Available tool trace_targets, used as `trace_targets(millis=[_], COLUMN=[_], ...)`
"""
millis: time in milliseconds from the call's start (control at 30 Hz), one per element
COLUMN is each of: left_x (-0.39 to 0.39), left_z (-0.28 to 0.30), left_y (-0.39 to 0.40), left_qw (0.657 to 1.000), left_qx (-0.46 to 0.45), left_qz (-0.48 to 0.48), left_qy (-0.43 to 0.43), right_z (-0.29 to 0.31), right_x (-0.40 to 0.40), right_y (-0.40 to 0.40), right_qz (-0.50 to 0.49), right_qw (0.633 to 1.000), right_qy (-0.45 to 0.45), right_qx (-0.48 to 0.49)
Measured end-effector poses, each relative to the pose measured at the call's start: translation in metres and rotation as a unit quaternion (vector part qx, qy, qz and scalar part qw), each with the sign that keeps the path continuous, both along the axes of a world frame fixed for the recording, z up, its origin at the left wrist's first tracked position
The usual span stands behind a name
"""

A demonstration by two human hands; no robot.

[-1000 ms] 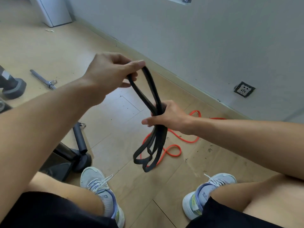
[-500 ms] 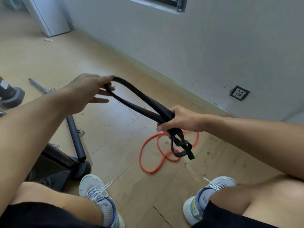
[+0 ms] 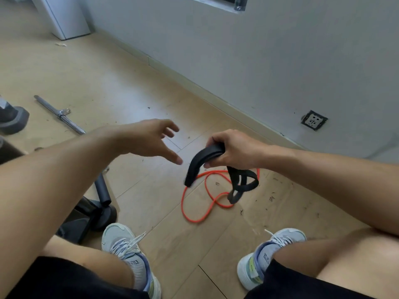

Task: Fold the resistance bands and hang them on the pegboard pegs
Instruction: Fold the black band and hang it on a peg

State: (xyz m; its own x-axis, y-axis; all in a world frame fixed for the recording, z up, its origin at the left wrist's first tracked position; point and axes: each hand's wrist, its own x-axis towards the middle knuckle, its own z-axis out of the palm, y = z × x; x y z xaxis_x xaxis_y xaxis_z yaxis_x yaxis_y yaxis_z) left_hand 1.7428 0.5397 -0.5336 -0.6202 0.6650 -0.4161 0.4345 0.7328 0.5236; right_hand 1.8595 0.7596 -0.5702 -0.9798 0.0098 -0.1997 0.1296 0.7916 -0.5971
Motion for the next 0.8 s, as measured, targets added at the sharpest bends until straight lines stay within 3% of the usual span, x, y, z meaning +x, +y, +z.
trace_targets(millis=[100,267,467,600,800], left_x=[0.02,0.038,0.038,0.035,0.03], left_z=[0.0,-0.009,-0.009,-0.001,0.004], left_y=[0.022,0.035,0.039,0.035,0.036], left_qw=[0.998,0.994,0.994,0.993,0.995], left_qx=[-0.003,-0.044,-0.042,-0.061,-0.06], left_qz=[-0.055,-0.098,-0.093,-0.097,-0.076], left_qy=[0.031,-0.003,0.031,-0.007,0.023], right_z=[0.001,0.004,0.009,0.012,0.003], right_x=[0.001,0.003,0.003,0.002,0.003], right_y=[-0.008,-0.01,-0.012,-0.009,-0.005], right_qz=[0.016,0.008,0.036,0.054,0.023], right_qw=[1.0,1.0,0.998,0.995,0.995], right_qy=[-0.012,-0.018,-0.042,-0.069,-0.045], right_qx=[0.002,-0.02,-0.03,-0.046,-0.081])
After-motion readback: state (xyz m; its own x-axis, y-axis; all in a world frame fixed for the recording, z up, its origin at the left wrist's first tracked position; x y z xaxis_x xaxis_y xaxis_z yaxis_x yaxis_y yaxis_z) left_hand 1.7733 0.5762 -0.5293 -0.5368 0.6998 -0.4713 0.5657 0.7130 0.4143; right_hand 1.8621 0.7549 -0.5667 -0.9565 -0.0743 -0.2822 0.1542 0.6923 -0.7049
